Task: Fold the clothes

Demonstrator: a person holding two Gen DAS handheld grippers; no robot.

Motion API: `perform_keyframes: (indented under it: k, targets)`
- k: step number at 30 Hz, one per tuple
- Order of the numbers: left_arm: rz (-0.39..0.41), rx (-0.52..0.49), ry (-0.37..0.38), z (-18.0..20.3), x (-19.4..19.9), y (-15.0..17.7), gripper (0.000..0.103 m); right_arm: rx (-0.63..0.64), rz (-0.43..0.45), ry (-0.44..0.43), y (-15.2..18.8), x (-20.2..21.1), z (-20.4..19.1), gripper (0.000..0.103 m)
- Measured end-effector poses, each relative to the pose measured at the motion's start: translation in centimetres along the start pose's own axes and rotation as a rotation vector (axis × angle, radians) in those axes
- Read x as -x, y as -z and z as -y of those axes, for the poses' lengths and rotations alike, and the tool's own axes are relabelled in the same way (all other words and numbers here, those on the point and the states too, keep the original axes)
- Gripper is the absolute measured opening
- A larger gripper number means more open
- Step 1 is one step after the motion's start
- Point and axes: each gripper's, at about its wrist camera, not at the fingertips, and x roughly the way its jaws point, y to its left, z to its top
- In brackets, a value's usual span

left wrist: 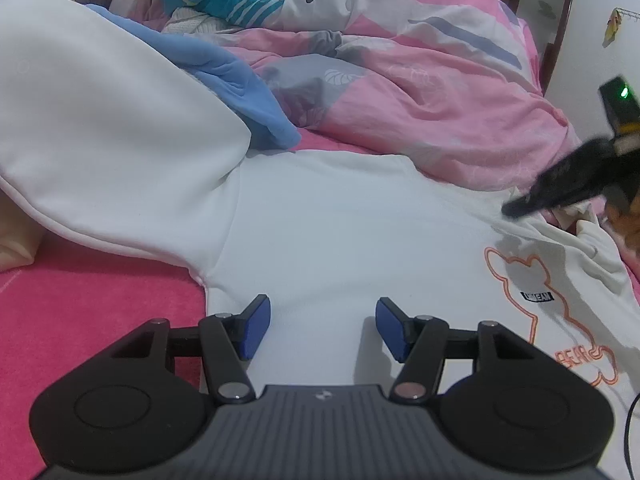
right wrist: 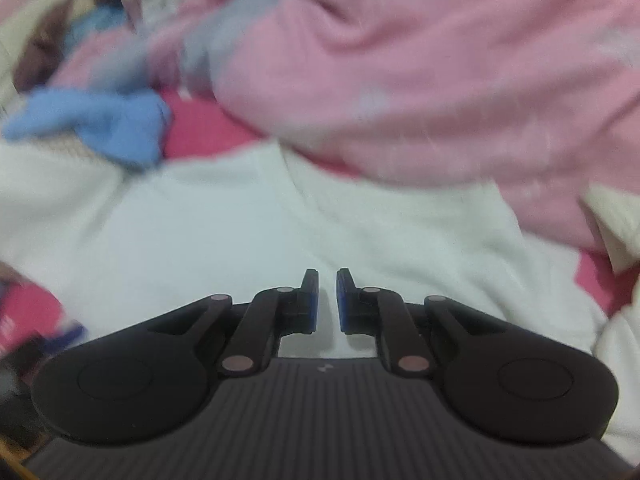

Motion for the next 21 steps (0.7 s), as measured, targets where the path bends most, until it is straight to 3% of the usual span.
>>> perform_keyframes:
  k: [3,8,11,15,18,21]
  targets:
    - [0.001,-0.001,-0.001,0.0,0.0,0.0,0.060,-0.017,-0.009,0.051,-0.6,-3.1,1.0,0.005]
    - [0.002,-0.002,0.004,0.0,0.0,0.1,0.061,-0.152,0.118,0.055,-4.0,-5.2,3.8,0.000]
    - [0.001,-0.002,0.006,-0.1,-0.1,0.1,0.061,-0.195,0.180,0.049,-4.2,-2.8,4.7,0.002]
    - [0.005,-0.001,0.010,-0.1,0.0,0.0,0.062,-0.255,0.267,-0.003,-2.1,3.2,7.3,0.009]
    - [0.007,0.003,0.015,-0.1,0.3,-0.4,0.064,-0.269,0.272,0.026,-0.4,6.3,10.0,0.017]
    - [0.036,-0.024,-0.003,0.8,1.2,-1.3,0.067,-0.241,0.255,0.016,-0.2,5.6,11.0,0.025]
